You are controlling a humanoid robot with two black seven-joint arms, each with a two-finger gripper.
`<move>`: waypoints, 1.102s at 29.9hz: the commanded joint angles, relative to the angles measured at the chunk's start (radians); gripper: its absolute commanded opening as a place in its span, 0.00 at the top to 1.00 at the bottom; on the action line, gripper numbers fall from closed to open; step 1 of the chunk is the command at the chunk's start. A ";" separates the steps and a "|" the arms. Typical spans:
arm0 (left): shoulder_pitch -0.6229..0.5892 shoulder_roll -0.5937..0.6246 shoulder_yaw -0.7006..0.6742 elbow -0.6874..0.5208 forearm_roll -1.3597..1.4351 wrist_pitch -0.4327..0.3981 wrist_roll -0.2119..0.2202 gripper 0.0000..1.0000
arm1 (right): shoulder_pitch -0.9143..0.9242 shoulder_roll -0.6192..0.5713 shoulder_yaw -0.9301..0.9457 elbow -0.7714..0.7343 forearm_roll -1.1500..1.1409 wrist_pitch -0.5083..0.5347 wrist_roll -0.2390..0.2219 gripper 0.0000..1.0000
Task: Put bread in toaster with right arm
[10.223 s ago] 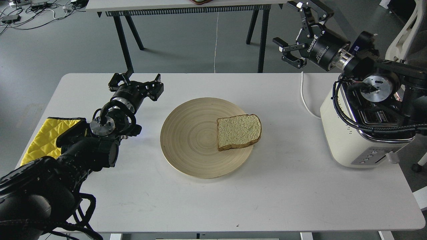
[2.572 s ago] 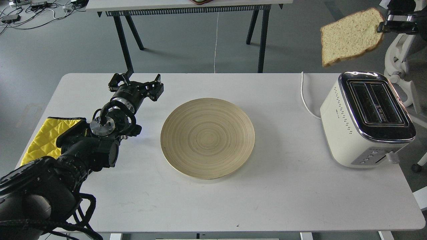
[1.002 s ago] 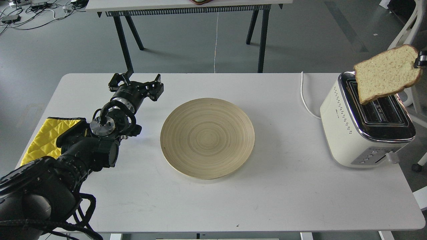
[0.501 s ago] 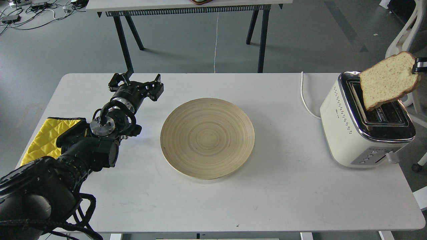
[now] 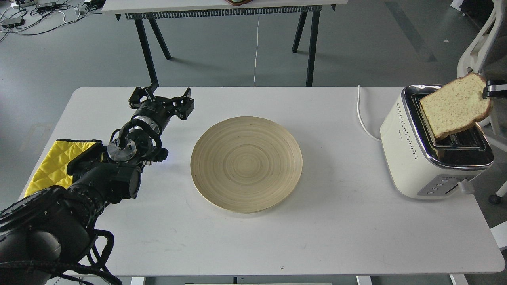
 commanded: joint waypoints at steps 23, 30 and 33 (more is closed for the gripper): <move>0.000 0.000 0.000 0.000 0.000 0.000 0.000 0.00 | -0.051 0.001 0.021 0.003 -0.004 -0.040 -0.012 0.43; 0.000 0.000 0.000 0.000 0.000 0.000 0.000 0.00 | -0.091 -0.014 0.182 -0.012 0.043 -0.050 -0.012 0.01; 0.000 0.000 0.000 0.000 0.000 0.000 0.000 0.00 | -0.173 -0.040 0.335 -0.050 0.128 -0.053 -0.012 0.01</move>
